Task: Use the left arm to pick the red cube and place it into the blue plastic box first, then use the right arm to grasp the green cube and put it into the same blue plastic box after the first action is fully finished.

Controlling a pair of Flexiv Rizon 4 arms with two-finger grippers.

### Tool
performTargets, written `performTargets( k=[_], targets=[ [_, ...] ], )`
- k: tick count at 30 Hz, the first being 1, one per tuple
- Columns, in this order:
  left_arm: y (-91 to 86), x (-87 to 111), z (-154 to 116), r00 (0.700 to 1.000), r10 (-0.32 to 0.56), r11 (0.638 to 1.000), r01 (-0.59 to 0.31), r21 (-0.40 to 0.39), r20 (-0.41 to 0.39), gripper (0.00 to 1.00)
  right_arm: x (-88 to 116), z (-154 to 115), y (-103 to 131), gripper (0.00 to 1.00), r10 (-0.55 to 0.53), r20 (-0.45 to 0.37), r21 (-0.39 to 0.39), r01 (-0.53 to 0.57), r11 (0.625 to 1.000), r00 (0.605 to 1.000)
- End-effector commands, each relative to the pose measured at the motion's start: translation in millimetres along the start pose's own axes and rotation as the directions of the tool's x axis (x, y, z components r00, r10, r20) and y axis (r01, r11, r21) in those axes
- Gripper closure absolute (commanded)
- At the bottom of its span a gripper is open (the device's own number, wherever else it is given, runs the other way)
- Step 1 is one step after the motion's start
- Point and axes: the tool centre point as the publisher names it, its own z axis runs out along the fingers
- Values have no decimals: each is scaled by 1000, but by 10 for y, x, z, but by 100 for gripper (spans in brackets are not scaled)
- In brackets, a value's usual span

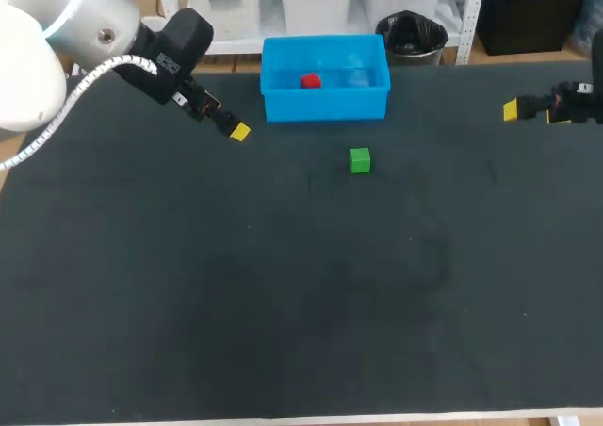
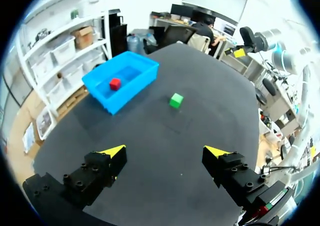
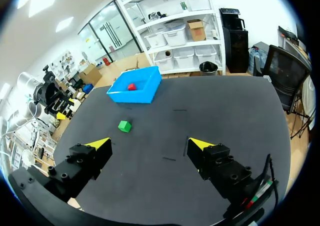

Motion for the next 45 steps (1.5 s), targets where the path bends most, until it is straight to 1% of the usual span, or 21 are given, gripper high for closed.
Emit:
performTargets(
  k=[1, 2, 3, 6, 7, 8, 10, 15, 19, 27, 33, 37, 38, 45],
  targets=[
    [8, 8, -1, 1000, 2, 1000, -2, 2, 4, 0, -1, -8, 18, 0, 2, -1, 8, -2, 1000, 1000],
    [8, 8, -1, 1000, 2, 1000, -2, 2, 4, 0, 18, -6, 41, 0, 2, -2, 10, -1, 1000, 1000],
    [8, 8, -1, 1000, 2, 1000, -2, 2, 4, 0, 18, -8, 73, 0, 6, 21, 8, -7, 1000, 1000],
    [8, 8, -1, 1000, 2, 1000, -2, 2, 4, 0, -6, 22, 147, 0, -17, 12, 11, 17, 1000, 1000],
    [8, 8, -1, 1000, 2, 1000, -2, 2, 4, 0, -28, 40, 168, 0, -30, 16, 5, 30, 1000, 999],
    [8, 8, -1, 1000, 2, 1000, -2, 2, 4, 0, -49, 57, 181, 0, -46, -2, 15, 46, 999, 999],
    [8, 8, -1, 1000, 2, 1000, -2, 2, 4, 0, -101, 89, 200, 0, -48, 3, 16, 48, 999, 999],
    [8, 8, -1, 1000, 2, 1000, -2, 2, 4, 0, -267, 223, 290, 0, -79, -32, 39, 80, 996, 996],
    [8, 8, -1, 1000, 2, 1000, -2, 2, 4, 0, -440, 396, 411, 0, -88, -79, 61, 93, 994, 993],
    [8, 8, -1, 1000, 2, 1000, -2, 2, 4, 0, -684, 764, 745, 0, -72, -184, 106, 92, 990, 980],
    [8, 8, -1, 1000, 2, 1000, -2, 2, 4, 0, -840, 997, 930, 0, -54, -229, 132, 86, 987, 972],
    [8, 8, -1, 1000, 2, 1000, -2, 2, 4, 0, -893, 1103, 981, 0, -44, -269, 154, 88, 984, 962],
    [8, 8, -1, 1000, 2, 1000, -2, 2, 4, 0, -902, 1122, 994, 0, -45, -294, 163, 97, 982, 955],
    [8, 8, -1, 1000, 2, 1000, -2, 2, 4, 0, -937, 1161, 1045, 0, -21, -378, 222, 112, 969, 925]
  ],
)
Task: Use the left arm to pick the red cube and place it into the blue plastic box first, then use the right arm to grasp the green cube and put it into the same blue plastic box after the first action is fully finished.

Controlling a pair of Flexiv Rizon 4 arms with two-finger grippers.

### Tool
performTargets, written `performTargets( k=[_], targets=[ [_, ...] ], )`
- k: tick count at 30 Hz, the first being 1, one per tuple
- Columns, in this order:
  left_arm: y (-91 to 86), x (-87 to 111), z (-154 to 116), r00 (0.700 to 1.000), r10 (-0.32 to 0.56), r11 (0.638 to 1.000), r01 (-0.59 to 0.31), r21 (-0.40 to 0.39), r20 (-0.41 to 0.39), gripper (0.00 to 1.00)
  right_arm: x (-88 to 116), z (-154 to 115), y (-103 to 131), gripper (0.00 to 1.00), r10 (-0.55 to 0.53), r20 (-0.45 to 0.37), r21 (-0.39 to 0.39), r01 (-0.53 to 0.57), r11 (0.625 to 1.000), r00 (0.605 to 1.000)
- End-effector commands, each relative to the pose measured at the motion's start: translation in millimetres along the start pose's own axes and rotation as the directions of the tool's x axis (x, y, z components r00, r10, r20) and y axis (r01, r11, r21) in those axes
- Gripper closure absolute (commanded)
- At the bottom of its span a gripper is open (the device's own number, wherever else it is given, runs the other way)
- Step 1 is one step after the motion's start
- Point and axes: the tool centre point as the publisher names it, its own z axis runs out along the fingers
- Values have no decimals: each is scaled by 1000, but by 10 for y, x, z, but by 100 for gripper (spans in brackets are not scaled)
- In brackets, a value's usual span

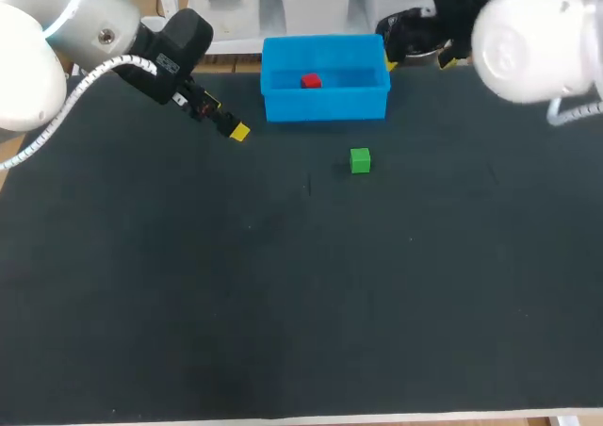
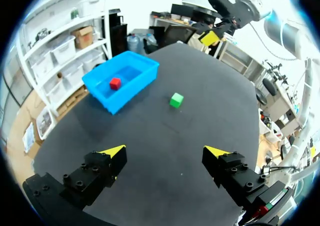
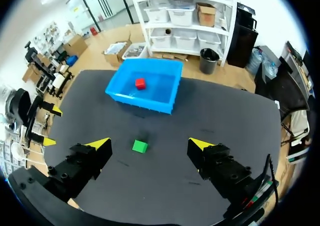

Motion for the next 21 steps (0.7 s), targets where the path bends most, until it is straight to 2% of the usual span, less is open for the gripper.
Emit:
performTargets(
  k=[1, 12, 21],
  targets=[
    [7, 9, 0, 1000, 2, 1000, -2, 2, 4, 0, -98, 13, 70, 0, 12, -111, 70, -4, 998, 994],
    [7, 9, 0, 1000, 2, 1000, -2, 2, 4, 0, -106, -42, 182, 0, 75, -211, 156, -42, 987, 975],
    [7, 9, 0, 1000, 2, 1000, -2, 2, 4, 0, -109, -58, 310, 0, 112, -237, 222, -58, 973, 965]
  ],
)
